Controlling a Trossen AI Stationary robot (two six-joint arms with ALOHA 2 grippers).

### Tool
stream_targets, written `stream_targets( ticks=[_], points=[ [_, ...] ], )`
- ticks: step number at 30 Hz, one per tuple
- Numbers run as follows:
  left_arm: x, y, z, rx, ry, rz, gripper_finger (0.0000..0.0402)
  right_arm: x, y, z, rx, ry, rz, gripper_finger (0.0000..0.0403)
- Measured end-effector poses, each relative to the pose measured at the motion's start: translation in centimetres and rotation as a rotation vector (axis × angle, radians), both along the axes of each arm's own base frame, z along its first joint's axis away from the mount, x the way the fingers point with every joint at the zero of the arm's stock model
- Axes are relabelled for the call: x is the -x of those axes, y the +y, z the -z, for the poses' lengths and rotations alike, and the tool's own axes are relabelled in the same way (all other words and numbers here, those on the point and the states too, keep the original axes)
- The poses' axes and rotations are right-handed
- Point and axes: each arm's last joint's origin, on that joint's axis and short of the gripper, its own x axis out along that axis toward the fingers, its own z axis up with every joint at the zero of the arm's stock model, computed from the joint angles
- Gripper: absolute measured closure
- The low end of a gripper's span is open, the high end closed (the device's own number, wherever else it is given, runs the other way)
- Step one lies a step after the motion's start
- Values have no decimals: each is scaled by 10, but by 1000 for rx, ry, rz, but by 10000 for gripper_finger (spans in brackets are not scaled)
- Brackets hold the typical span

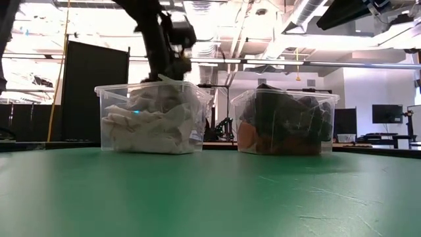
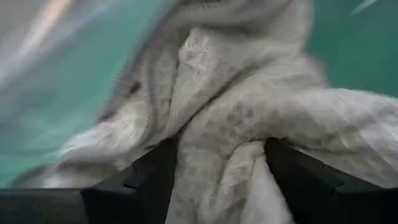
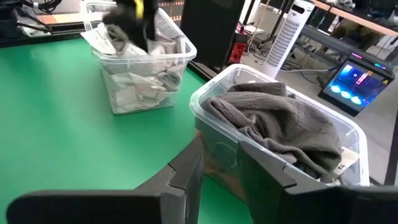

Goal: Sort towels by color in basket
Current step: Put the gray microfiber towel into the left transparent bin

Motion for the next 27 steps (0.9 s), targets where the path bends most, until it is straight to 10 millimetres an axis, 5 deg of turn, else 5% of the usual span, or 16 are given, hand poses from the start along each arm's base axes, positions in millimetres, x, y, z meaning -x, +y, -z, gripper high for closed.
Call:
stream_targets(
  ticks=[6, 11, 21, 27],
  points=[
    [-14, 11, 63, 82, 139, 3, 168, -2, -2, 0, 24, 24, -4, 275],
    [-16, 12, 74, 123, 165, 26, 168, -2, -2, 0, 30, 31, -6, 275],
    [21, -7, -33, -31, -49, 13, 168, -4, 0, -1, 8, -2, -7, 275],
    [37, -12, -48, -89, -40, -106, 168, -5, 0, -1, 7, -4, -9, 275]
  ],
)
